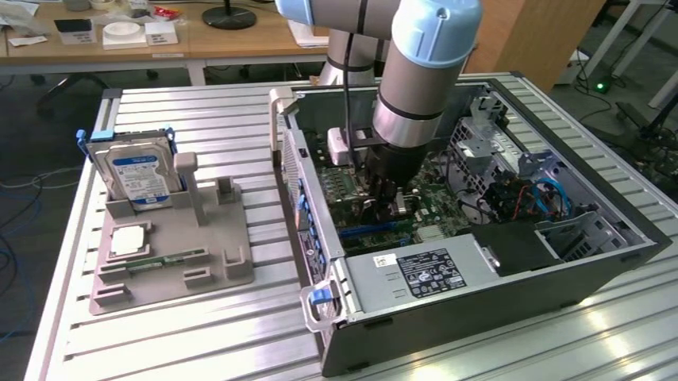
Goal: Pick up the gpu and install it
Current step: 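Insert the gpu into the slot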
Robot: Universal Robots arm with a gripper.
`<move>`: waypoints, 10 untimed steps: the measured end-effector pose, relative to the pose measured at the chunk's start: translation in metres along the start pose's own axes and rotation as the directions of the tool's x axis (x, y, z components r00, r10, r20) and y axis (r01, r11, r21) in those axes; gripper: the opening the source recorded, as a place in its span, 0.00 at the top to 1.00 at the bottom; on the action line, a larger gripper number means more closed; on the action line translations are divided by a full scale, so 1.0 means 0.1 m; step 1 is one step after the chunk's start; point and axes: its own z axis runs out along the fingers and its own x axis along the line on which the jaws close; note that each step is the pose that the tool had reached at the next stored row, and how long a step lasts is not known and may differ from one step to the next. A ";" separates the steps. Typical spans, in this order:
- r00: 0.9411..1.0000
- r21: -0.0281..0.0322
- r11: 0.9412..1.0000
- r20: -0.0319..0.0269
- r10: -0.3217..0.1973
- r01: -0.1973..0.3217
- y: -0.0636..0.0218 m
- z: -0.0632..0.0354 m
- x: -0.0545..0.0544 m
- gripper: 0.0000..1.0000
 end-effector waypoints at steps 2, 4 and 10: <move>1.000 0.000 1.000 0.000 0.000 0.000 0.000 0.000 0.00 0.72; 1.000 0.000 1.000 0.000 0.000 0.000 0.000 0.000 0.00 0.72; 1.000 0.000 1.000 -0.008 0.000 0.000 0.000 -0.003 0.00 0.72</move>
